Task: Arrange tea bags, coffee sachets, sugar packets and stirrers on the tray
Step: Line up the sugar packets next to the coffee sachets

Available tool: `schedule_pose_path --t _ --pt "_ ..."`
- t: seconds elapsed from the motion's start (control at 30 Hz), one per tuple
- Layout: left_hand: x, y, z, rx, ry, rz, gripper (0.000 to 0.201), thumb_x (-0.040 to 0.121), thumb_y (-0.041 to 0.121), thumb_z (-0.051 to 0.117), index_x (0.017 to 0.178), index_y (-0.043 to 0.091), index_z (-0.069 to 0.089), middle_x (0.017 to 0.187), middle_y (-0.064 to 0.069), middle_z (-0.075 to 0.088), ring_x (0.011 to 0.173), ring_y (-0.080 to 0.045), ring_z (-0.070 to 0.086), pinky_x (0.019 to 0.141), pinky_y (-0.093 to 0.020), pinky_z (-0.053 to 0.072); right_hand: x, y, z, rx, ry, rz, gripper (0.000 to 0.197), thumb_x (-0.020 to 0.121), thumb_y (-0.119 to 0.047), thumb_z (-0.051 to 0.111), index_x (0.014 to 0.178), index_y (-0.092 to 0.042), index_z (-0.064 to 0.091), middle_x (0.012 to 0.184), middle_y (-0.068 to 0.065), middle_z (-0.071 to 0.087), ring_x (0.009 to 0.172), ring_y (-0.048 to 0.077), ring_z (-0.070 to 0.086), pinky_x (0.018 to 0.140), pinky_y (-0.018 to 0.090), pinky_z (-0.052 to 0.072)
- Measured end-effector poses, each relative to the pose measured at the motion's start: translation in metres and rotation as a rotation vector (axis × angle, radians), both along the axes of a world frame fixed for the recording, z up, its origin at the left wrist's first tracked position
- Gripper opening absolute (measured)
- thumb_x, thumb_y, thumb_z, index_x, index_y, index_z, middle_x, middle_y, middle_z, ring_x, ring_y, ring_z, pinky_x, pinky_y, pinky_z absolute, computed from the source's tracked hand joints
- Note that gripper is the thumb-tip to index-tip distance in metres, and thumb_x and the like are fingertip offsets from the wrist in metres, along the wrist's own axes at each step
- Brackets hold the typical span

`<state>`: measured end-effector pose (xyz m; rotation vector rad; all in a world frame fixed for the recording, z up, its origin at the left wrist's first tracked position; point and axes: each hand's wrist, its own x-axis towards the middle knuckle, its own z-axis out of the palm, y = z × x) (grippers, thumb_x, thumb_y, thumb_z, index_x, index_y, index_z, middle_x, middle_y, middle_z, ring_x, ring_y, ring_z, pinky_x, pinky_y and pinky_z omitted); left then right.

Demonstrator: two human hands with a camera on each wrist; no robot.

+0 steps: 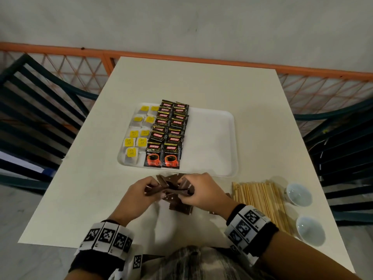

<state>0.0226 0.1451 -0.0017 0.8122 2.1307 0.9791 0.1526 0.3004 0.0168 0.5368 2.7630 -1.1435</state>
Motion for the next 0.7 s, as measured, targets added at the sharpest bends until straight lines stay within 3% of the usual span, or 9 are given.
schedule_pose_path --t 0.17,0.23,0.3,0.4,0.47,0.53,0.6,0.67,0.7 --pt "-0.006 -0.005 0.006 0.119 -0.177 0.15 0.008 0.08 0.006 0.069 0.086 0.009 0.064 0.078 -0.013 0.071 0.07 -0.022 0.067 0.065 -0.024 0.056 0.004 0.016 0.003 -0.243 0.011 -0.24 0.031 0.076 -0.024 0.074 0.104 -0.015 0.065 0.097 0.0 0.067 0.084 0.011 0.061 0.07 0.017 0.047" --pt "-0.007 -0.005 0.006 0.135 -0.221 0.198 0.009 0.082 0.006 0.067 0.09 0.007 0.063 0.081 -0.013 0.07 0.071 -0.022 0.067 0.063 -0.025 0.056 0.006 0.025 0.002 -0.329 0.053 -0.33 0.025 0.073 -0.024 0.077 0.094 -0.017 0.066 0.089 -0.001 0.068 0.082 0.015 0.066 0.07 0.024 0.053" --pt "-0.009 -0.004 0.005 0.16 -0.277 0.254 0.01 0.084 0.006 0.064 0.093 0.008 0.062 0.087 -0.013 0.069 0.075 -0.022 0.067 0.063 -0.025 0.056 0.007 0.034 0.001 -0.398 0.103 -0.397 0.018 0.073 -0.021 0.077 0.087 -0.018 0.067 0.085 -0.001 0.07 0.084 0.018 0.068 0.08 0.034 0.054" --pt "-0.007 0.003 0.009 0.174 -0.361 0.297 0.01 0.091 0.008 0.054 0.097 0.016 0.057 0.097 -0.01 0.065 0.086 -0.022 0.065 0.071 -0.029 0.055 0.006 0.038 0.006 -0.529 0.158 -0.392 0.015 0.079 -0.016 0.071 0.092 -0.019 0.065 0.094 0.004 0.071 0.092 0.022 0.068 0.09 0.04 0.052" --pt "-0.003 0.013 0.014 0.18 -0.409 0.263 0.018 0.096 0.007 0.044 0.1 0.02 0.056 0.102 -0.004 0.064 0.093 -0.017 0.063 0.076 -0.029 0.053 0.001 0.034 0.012 -0.641 0.191 -0.356 0.014 0.083 -0.013 0.065 0.096 -0.019 0.062 0.094 0.001 0.07 0.09 0.017 0.068 0.085 0.033 0.055" --pt "0.002 0.024 0.021 0.2 -0.443 0.208 0.026 0.097 0.007 0.036 0.106 0.018 0.057 0.103 -0.003 0.063 0.096 -0.017 0.062 0.08 -0.033 0.052 -0.007 0.027 0.013 -0.746 0.206 -0.343 0.016 0.087 -0.01 0.061 0.1 -0.018 0.059 0.092 -0.002 0.067 0.082 0.011 0.067 0.072 0.025 0.055" --pt "0.008 0.035 0.028 0.23 -0.487 0.211 0.025 0.097 0.009 0.033 0.101 0.014 0.057 0.096 -0.004 0.062 0.09 -0.02 0.061 0.076 -0.036 0.052 -0.016 0.021 0.009 -0.802 0.185 -0.364 0.022 0.088 -0.01 0.059 0.109 -0.012 0.051 0.097 0.004 0.065 0.078 0.015 0.066 0.062 0.027 0.055" --pt "0.012 0.043 0.036 0.252 -0.55 0.235 0.025 0.099 0.019 0.031 0.092 0.017 0.055 0.087 -0.004 0.06 0.079 -0.018 0.062 0.067 -0.032 0.051 -0.023 0.016 0.005 -0.817 0.127 -0.369 0.027 0.09 -0.013 0.057 0.113 -0.01 0.043 0.103 0.006 0.06 0.082 0.016 0.065 0.061 0.029 0.055" --pt "0.014 0.046 0.038 0.263 -0.576 0.213 0.029 0.1 0.028 0.03 0.095 0.018 0.056 0.089 -0.004 0.063 0.078 -0.016 0.064 0.064 -0.029 0.051 -0.026 0.013 0.006 -0.821 0.099 -0.357 0.028 0.091 -0.015 0.055 0.114 -0.012 0.039 0.104 0.004 0.058 0.085 0.015 0.064 0.062 0.03 0.055"
